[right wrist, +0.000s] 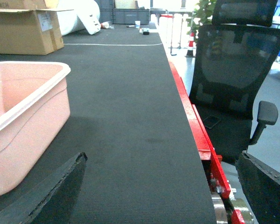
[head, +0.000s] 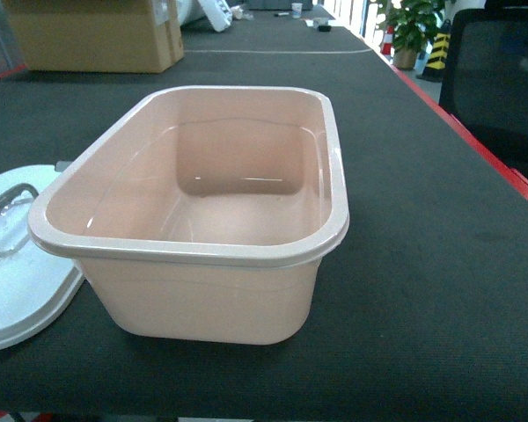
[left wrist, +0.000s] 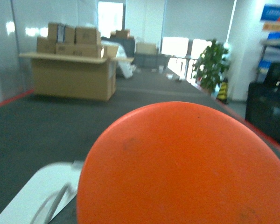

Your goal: Pick capacitor and pack into box

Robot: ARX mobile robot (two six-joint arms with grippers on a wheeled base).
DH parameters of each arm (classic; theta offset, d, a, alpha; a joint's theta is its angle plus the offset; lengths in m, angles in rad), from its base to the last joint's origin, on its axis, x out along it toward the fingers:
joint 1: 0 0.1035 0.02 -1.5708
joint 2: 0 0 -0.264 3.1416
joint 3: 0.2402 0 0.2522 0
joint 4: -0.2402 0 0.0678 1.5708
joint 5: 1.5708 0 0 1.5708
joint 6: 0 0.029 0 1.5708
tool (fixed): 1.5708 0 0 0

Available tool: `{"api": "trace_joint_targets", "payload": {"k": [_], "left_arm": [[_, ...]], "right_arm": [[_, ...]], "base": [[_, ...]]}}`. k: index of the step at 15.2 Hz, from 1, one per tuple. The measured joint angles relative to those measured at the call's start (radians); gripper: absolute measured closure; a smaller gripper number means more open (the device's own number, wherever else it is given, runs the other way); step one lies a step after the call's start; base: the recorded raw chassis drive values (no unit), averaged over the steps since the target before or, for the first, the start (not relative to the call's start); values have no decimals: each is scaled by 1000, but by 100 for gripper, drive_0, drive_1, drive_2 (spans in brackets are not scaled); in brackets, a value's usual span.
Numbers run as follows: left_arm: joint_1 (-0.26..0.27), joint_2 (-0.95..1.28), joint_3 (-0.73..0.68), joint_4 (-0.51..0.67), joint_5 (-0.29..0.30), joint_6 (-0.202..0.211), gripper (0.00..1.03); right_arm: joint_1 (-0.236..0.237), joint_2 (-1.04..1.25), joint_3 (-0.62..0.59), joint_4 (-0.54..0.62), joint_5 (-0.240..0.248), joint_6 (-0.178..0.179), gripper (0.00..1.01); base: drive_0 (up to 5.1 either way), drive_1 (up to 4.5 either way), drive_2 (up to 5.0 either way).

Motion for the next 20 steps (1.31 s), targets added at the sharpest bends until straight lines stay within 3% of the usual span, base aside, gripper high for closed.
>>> {"api": "trace_joint_targets", "payload": {"k": [1,2,3,7,8,11,14,15,16,17,18,19,20], "left_arm": [[-31,156,121,95,-21,15,59],[-84,520,376,113,-39,45,59],[-111,767,526,25,-21,39,58],[-123,824,554,41,-26,38,10],[-120,823,555,42,-27,38,4],[-102,819,534,126,21,32,6],[-72,758,487,125,42,24,5],[-34,708,459,122,56,18,5],[168,581,411,92,109,8,5],[402,605,346,120,217,9,5],[550,806,359,163,307,24,5],[575,1013,474,156,368,64,5],[580,1069,518,135,389,65,5]], "right_arm": [[0,0,0,0,0,0,3],[0,0,0,0,0,0,3],[0,0,0,0,0,0,3],[0,0,0,0,0,0,3],[0,0,0,0,0,0,3],[0,0,0,0,0,0,3],[0,0,0,0,0,0,3],[0,0,0,0,0,0,3],[0,0,0,0,0,0,3],[0,0,0,0,0,0,3],[0,0,0,0,0,0,3],[0,0,0,0,0,0,3],[0,0,0,0,0,0,3]], "base": [[0,0,0],[0,0,0],[0,0,0],[0,0,0],[0,0,0],[0,0,0],[0,0,0],[0,0,0],[0,0,0],[0,0,0],[0,0,0],[0,0,0],[0,0,0]]}}
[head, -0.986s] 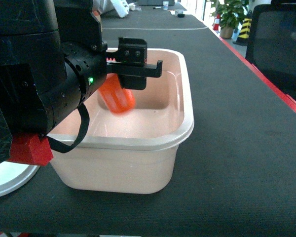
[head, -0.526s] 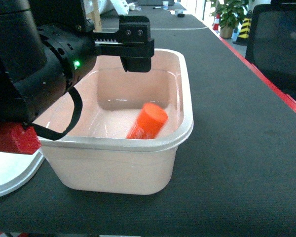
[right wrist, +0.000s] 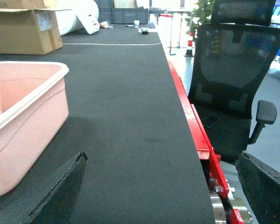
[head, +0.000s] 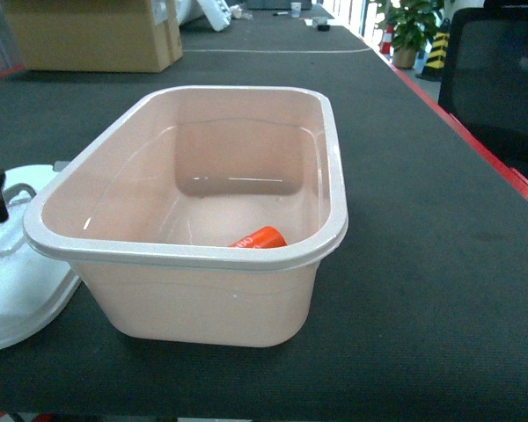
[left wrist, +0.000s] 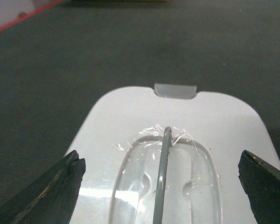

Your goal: Pick capacitor and pack into box

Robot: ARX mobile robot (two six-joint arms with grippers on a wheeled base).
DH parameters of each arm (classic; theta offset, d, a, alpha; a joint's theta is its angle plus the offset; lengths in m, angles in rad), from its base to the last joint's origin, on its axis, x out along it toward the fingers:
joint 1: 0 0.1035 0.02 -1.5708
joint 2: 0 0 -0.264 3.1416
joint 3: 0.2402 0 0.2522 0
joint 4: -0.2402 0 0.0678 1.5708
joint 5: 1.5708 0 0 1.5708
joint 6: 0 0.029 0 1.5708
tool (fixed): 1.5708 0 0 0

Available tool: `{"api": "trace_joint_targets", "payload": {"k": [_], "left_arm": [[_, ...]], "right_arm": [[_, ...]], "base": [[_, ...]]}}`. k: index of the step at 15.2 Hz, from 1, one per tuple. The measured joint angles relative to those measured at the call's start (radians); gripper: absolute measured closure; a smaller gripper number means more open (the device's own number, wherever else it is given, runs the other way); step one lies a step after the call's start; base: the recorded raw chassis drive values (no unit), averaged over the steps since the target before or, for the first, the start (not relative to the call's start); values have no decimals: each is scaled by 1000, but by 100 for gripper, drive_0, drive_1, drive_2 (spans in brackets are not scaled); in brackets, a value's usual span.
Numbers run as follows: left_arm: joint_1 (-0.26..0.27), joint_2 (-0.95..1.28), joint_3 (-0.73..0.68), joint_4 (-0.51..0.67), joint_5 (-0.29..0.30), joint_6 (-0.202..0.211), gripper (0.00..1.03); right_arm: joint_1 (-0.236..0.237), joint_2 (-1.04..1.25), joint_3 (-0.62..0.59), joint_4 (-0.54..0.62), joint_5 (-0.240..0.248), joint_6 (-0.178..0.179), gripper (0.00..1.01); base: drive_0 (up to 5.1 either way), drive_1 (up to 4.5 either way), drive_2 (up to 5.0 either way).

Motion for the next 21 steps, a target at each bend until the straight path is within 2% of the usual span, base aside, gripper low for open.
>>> {"api": "trace_joint_targets", "payload": {"k": [2,4,7,10,13,15,18,20,21], "left_arm": [[8,119,103,-75,40,0,5],[8,169,151,-105,42,13,8],[-3,175,171,-125,39,35,36],[-3,200,177,-103,38,33,70],[-3,201,177,-86,38,32,91],[-3,201,175,-77,34,30,101],[3,175,158,-92,30,10,101],[29,89,153,-142,34,6,101],[45,24,156,-157,14,6,101]], "right_arm": [[0,0,0,0,0,0,3],[0,0,0,0,0,0,3],[0,0,0,0,0,0,3],[0,0,0,0,0,0,3],[0,0,0,0,0,0,3],[0,0,0,0,0,0,3],[0,0,0,0,0,0,3],[0,0,0,0,0,0,3],[0,0,0,0,0,0,3]], "base": [[0,0,0],[0,0,0],[0,0,0],[0,0,0],[0,0,0],[0,0,0],[0,0,0],[0,0,0],[0,0,0]]}}
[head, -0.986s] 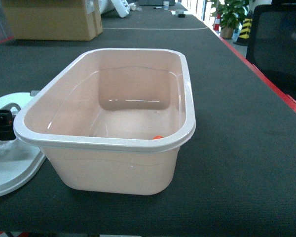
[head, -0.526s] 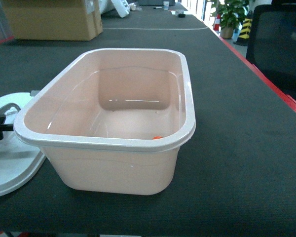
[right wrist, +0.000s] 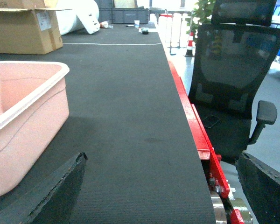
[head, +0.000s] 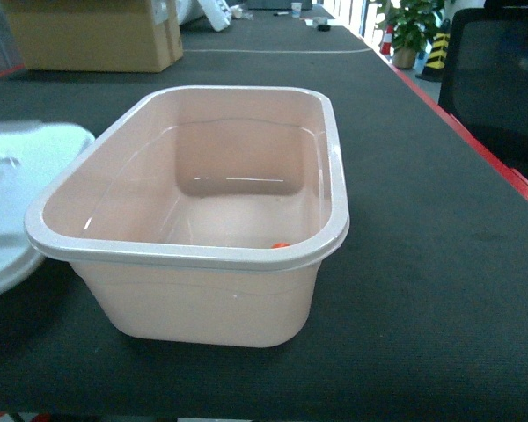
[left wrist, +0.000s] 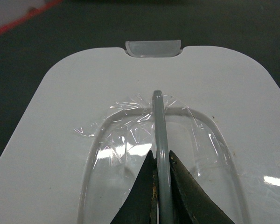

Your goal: Pick capacitor and pack into box

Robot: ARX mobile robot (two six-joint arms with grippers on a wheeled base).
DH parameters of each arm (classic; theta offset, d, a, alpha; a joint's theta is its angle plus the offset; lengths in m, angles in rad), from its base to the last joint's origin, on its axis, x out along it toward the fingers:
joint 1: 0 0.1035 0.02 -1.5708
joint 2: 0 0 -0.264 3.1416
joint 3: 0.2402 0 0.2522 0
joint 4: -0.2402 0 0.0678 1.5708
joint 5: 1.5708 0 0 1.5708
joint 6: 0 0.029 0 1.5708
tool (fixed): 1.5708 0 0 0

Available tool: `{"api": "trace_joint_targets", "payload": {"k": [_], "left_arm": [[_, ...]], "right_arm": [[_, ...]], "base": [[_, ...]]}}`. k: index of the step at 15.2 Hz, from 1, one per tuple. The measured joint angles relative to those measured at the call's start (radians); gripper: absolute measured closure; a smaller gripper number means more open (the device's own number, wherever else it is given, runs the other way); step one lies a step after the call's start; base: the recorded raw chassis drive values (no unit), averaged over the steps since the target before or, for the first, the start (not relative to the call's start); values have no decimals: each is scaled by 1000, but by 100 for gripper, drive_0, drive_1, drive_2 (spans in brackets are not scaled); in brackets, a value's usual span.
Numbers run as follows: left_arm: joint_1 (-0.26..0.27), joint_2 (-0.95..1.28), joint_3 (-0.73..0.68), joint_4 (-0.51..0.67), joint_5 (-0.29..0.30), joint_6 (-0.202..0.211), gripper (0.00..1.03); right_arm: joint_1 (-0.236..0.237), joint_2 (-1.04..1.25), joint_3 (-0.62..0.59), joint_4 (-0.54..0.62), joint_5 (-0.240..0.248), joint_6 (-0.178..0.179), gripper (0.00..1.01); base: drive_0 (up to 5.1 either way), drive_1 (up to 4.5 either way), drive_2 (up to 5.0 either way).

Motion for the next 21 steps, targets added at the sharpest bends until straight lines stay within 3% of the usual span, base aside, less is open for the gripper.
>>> {"api": "trace_joint_targets", "payload": {"k": [2,4,6,9,12,14,16,18,21], "left_arm": [[15,-166,10,-51,-41,-13,101],[-39,-309,-17,-80,-69,-34,101],[-178,-435,-63,-132,-112,-50,101],[-405,-490,-62,-239,-232,-96,101],[-582,-399,-7,-253,-323,-136,101],[-666,-348,32,-277,-359,-143,101],[-713,-315,76,-319,-380,-145,101],[-728,-289,106,-356,-410,-151,101],[-745,-268,121,-426,-410,-165,101]], "right_arm": [[0,0,0,0,0,0,3],[0,0,0,0,0,0,3],[0,0,0,0,0,0,3],[0,0,0,0,0,0,3],[0,0,0,0,0,0,3],[0,0,0,0,0,0,3],[0,0,0,0,0,0,3],[0,0,0,0,0,0,3],[0,0,0,0,0,0,3]], "base": [[0,0,0],[0,0,0],[0,0,0],[0,0,0],[0,0,0],[0,0,0],[0,0,0],[0,0,0],[0,0,0]]}}
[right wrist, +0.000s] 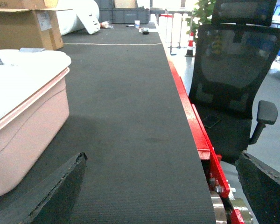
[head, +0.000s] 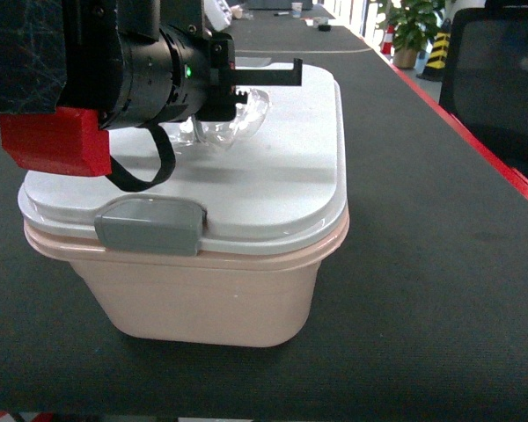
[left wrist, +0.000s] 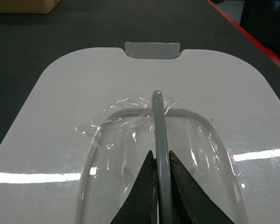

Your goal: Pick capacitor and pack into box

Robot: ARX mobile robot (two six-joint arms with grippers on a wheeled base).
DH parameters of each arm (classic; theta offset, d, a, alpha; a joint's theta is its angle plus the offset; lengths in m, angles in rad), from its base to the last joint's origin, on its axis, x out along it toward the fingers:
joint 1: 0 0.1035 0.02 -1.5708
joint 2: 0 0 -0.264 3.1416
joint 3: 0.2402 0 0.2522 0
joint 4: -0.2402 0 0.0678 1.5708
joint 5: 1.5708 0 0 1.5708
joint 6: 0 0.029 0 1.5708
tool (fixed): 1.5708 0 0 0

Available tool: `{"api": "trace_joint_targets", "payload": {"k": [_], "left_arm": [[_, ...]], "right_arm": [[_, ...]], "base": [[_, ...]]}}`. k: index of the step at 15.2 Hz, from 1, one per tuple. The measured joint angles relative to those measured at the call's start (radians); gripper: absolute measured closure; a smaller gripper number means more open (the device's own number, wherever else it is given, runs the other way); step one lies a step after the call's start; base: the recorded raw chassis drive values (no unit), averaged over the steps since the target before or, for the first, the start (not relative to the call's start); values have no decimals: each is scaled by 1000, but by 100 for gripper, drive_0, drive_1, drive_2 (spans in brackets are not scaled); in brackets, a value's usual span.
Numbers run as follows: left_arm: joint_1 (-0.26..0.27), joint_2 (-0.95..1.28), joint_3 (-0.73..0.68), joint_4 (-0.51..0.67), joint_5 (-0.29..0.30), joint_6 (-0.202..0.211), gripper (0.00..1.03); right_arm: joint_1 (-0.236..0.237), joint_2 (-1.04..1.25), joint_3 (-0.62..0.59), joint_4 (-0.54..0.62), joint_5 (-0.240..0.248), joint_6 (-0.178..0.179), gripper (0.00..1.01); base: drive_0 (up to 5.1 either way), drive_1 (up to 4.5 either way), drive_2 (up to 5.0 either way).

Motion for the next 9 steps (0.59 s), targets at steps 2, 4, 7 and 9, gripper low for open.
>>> {"api": "trace_joint_targets", "payload": {"k": [2,4,7,9], "left_arm": [[-8,2,3,-26,-3,0,101],[-12,3,5,-41,-14,-1,101],[-11,20,7,-29,-45,-2,101],[-12,21,6,-21,-59,-11,101]], "right_arm": [[0,0,0,0,0,0,3],[0,0,0,0,0,0,3],[0,0,0,0,0,0,3],[0,0,0,0,0,0,3]], "base": [[0,0,0],[0,0,0],[0,0,0],[0,0,0]]}}
